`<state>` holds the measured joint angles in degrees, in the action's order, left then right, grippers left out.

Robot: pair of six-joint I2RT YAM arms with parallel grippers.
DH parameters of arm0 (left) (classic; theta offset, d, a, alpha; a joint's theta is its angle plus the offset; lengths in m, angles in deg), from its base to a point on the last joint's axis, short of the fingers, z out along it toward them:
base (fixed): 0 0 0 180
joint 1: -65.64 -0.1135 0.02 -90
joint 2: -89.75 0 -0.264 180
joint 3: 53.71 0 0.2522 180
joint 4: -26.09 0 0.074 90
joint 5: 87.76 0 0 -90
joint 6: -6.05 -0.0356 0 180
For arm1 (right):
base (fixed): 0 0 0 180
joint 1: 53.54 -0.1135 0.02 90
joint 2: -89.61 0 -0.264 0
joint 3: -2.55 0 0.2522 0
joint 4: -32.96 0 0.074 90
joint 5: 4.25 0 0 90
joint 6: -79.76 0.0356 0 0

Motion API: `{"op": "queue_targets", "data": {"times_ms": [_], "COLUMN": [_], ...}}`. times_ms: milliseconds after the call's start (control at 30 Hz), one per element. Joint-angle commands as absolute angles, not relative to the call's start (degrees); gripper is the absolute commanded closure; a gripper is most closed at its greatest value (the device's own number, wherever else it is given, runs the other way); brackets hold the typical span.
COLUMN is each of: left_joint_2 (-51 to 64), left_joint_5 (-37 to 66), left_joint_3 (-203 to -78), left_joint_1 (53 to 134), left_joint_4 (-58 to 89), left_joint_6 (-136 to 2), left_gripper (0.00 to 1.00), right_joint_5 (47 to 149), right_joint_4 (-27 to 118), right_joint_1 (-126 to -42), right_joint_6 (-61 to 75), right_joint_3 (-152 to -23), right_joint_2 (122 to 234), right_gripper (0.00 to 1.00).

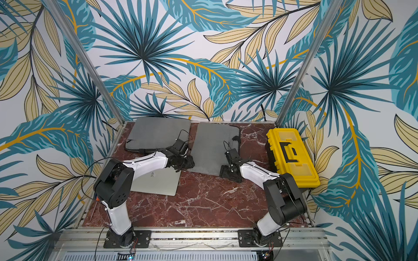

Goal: Open the zippered laptop bag and take out the laptop
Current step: Unzip the zipper on the zippered laptop bag.

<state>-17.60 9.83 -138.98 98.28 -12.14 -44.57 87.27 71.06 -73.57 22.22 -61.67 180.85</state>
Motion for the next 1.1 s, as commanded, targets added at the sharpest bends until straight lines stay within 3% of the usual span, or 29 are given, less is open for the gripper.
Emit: {"op": "queue_targets", "data": {"times_ms": [0,300,467,700,1067], "left_joint_2": [-19.8,-22.8,-22.4,-21.6,-20.6], "left_joint_5": [12.4,15.1,14.5,14.3,11.9], "left_joint_3": [-139.1,-140.9,-140.5,-139.8,-139.3], "left_joint_1": [98.6,99.3,99.7,99.7,99.5], "left_joint_4": [-9.7,-8.4,-8.4,-8.4,-9.6], "left_joint_6": [-44.6,-43.7,-43.1,-42.6,-41.7], "left_gripper": [0.50,0.62,0.63,0.63,0.63], "right_joint_5": [87.6,89.6,92.6,94.0,77.9], "right_joint_4": [69.1,70.4,69.6,67.5,81.1], "right_joint_1": [-74.0,-74.4,-75.4,-76.8,-77.1], "right_joint_6": [21.0,21.1,23.8,26.1,28.8], "right_joint_3": [-61.5,-62.7,-60.1,-58.9,-62.3], "right_joint_2": [182.9,183.2,181.4,182.0,183.8], "right_gripper": [0.19,0.20,0.21,0.30,0.31]}}
